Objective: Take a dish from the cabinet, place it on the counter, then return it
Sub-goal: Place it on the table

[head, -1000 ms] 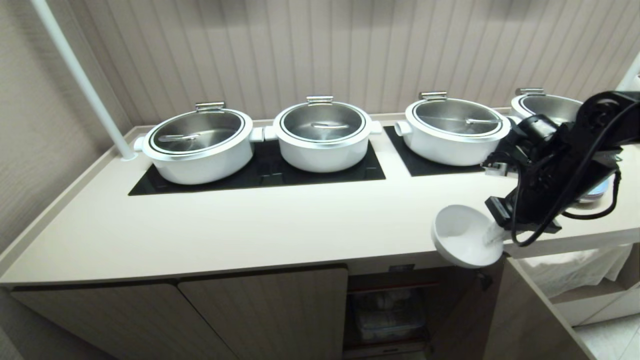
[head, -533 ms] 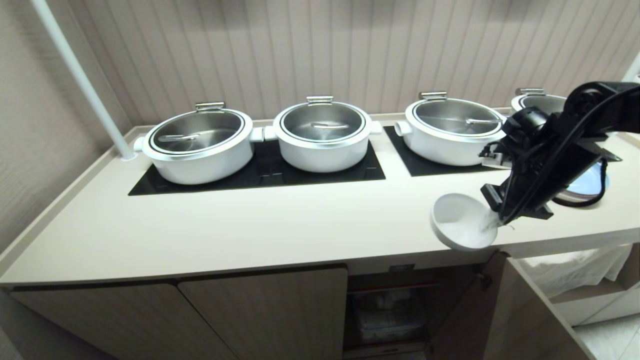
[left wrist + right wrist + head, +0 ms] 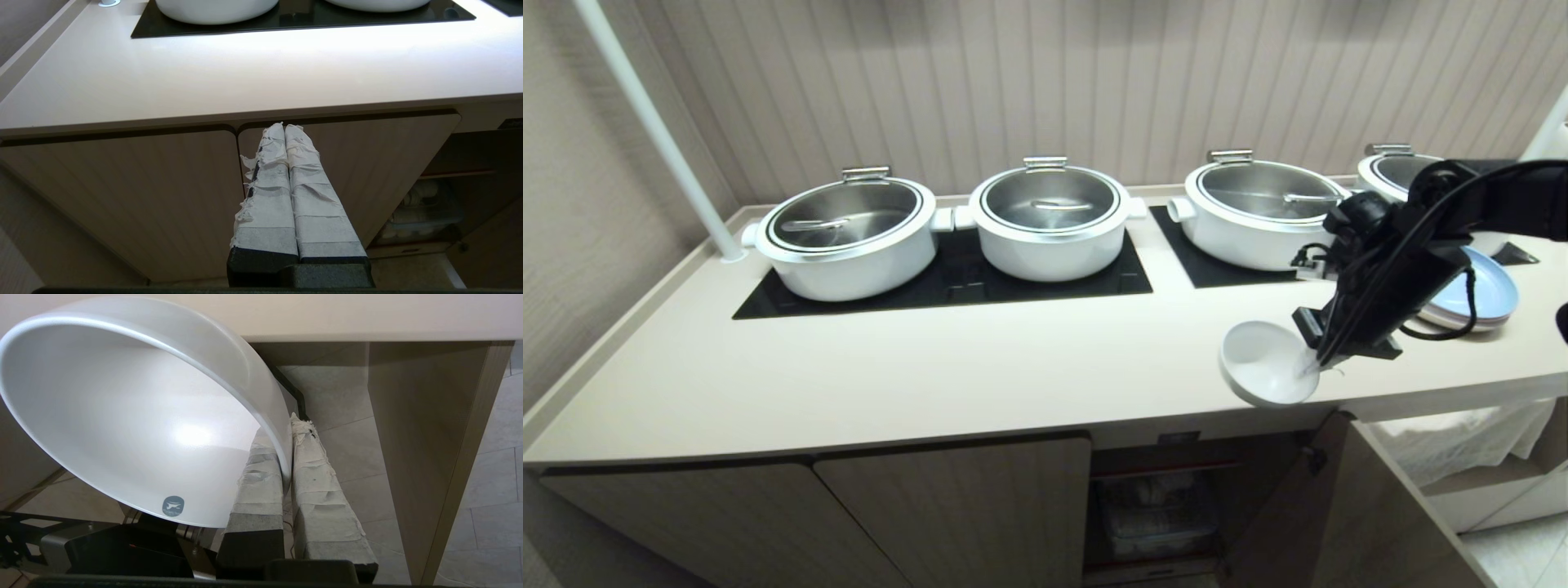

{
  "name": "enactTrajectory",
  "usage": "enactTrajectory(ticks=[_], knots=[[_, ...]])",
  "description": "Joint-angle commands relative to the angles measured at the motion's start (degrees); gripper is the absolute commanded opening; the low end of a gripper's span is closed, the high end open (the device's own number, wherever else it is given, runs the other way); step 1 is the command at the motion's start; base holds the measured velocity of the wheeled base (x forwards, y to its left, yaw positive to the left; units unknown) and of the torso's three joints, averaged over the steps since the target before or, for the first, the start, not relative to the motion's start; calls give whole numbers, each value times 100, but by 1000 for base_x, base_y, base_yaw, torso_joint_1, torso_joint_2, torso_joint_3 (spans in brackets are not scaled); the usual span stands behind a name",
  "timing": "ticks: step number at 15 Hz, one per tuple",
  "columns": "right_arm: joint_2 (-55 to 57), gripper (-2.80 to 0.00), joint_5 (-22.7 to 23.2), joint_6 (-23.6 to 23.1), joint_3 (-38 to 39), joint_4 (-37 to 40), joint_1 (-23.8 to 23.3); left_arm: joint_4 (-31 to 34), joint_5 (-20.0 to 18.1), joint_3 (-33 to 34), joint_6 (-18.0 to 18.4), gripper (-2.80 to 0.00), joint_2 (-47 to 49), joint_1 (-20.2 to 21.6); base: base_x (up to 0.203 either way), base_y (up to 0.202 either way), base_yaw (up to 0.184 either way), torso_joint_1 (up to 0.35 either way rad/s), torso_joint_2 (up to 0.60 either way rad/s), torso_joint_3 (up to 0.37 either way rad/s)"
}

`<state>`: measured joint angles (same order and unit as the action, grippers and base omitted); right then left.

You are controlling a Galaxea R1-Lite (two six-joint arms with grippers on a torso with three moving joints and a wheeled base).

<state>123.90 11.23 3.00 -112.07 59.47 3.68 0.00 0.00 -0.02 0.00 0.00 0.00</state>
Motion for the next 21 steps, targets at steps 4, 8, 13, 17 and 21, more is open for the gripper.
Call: enactTrajectory(ticks=[4, 8, 13, 17, 21], knots=[[212, -280, 20, -1, 1, -43, 1, 0, 0, 2, 0, -280, 0, 0, 0, 0, 0, 0, 0, 0], [341, -280, 51, 47, 1, -85, 1, 0, 0, 2, 0, -280, 0, 5, 0, 0, 0, 0, 0, 0], [442, -280, 125, 561, 1, -225, 38, 0, 0, 2, 0, -280, 0, 0, 0, 0, 0, 0, 0, 0], [469, -280, 206, 1165, -4, -225, 121, 0, -9, 2, 0, -280, 0, 0, 0, 0, 0, 0, 0, 0], [512, -280, 213, 1801, -8, -225, 243, 0, 0, 2, 0, -280, 0, 0, 0, 0, 0, 0, 0, 0]])
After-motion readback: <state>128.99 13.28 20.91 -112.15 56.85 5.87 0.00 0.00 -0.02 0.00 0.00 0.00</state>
